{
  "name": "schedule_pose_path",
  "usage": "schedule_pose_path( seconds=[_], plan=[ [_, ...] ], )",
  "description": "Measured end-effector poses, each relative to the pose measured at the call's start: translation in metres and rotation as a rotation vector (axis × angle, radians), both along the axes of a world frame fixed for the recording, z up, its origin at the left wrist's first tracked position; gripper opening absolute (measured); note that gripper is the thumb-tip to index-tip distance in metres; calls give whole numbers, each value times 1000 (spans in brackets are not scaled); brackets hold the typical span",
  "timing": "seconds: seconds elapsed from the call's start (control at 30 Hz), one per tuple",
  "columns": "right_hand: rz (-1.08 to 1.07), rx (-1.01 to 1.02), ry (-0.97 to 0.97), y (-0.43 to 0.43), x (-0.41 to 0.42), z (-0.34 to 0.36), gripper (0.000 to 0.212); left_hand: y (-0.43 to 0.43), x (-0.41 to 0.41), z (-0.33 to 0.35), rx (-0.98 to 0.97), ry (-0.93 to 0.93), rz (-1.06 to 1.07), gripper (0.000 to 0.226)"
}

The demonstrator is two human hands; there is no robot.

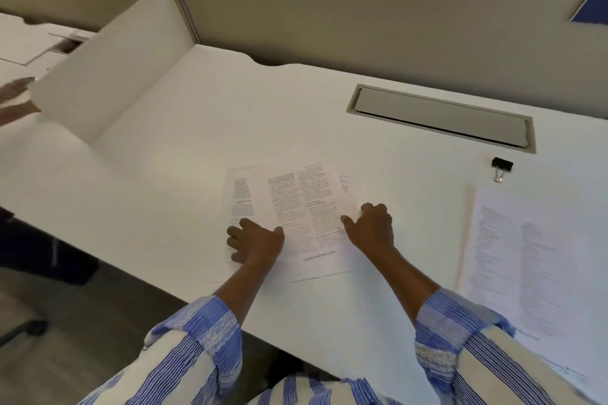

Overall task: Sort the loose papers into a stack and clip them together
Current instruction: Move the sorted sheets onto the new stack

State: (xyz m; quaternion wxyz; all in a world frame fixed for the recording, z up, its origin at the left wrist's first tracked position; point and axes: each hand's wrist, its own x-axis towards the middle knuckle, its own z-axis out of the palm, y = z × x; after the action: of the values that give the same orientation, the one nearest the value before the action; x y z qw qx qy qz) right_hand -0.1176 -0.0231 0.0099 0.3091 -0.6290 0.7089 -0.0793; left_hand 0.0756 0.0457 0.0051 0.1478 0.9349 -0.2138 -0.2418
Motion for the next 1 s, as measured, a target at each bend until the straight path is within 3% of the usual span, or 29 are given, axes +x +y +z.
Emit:
schedule_pose_path(
  seconds=[0.3,0.47,0.53,0.67,0.83,0.93,1.0],
  plan=[
    [61,53,89,14,29,-2,68,-18,2,2,-111,247,113,79],
    [55,29,107,21,27,-2,63,-29,7,2,-400,706,300,71],
    [51,22,104,22,25,-1,64,-29,5,4,-433,740,216,60],
    [20,47,55,19,18,-3,70,-29,-1,21,-463,602,-175,37],
    [-245,1,-302,4,-2,4,71,-32,-7,50,-553,825,-435,26],
    [-301,65,-747,-2,-21,19,56,-33,3,58,-575,1069,-431,36],
    [-267,149,-976,-5,-34,25,48,-35,10,57,-537,1078,-442,37]
  ],
)
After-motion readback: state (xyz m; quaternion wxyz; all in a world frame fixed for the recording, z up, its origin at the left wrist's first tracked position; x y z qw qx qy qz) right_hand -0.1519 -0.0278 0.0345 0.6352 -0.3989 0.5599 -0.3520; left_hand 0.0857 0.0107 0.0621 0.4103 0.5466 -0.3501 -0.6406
